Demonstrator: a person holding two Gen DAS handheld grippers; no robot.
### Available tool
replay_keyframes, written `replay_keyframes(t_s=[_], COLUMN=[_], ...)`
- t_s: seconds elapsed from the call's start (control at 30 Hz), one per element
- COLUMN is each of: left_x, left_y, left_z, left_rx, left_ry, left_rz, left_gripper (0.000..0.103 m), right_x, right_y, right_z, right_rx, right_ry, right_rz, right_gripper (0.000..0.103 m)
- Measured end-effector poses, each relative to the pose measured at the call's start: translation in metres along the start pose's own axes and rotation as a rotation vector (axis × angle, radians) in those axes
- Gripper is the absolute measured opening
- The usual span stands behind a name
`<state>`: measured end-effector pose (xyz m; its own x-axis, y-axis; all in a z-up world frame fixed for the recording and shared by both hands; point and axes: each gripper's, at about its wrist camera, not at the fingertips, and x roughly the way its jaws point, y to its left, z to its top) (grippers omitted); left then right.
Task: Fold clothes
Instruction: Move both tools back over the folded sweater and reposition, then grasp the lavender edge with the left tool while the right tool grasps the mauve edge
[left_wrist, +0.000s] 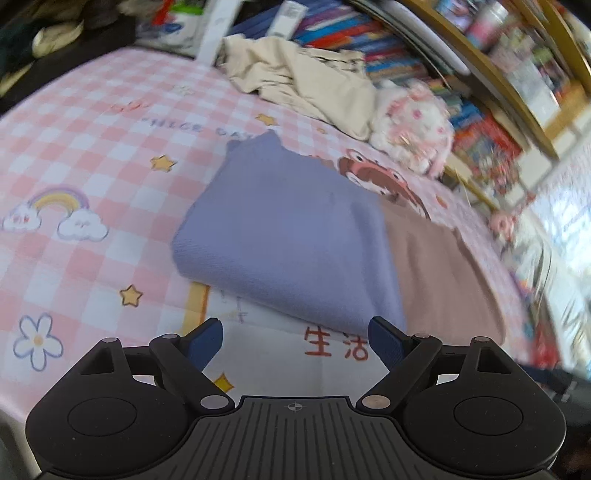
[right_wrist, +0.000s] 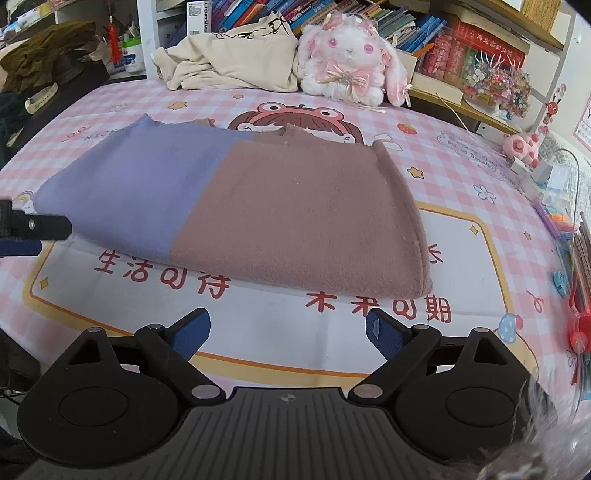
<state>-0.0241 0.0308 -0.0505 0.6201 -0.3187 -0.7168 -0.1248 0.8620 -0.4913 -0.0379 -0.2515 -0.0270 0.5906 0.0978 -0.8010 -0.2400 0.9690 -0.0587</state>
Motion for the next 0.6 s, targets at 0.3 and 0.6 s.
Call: replay_keyframes(t_s=[0.3,0.6], left_x=[0.009,0.023], left_y=[0.040,0.066], left_z=[0.008,0.012], left_rx=[-0.322,-0.657], left_ry=[0.035,-0.081], left_rz=[-0.099,-0.133], left_gripper=[0.079,0.079], right_x=[-0.001,-0.002], right_y=[0.003,0.005], right_z=[0.005,0.009], right_rx=[0.005,-0.006], right_ry=[-0.002,-0.011], right_rz=[-0.012,-0.023], right_gripper=[0.092,0.092])
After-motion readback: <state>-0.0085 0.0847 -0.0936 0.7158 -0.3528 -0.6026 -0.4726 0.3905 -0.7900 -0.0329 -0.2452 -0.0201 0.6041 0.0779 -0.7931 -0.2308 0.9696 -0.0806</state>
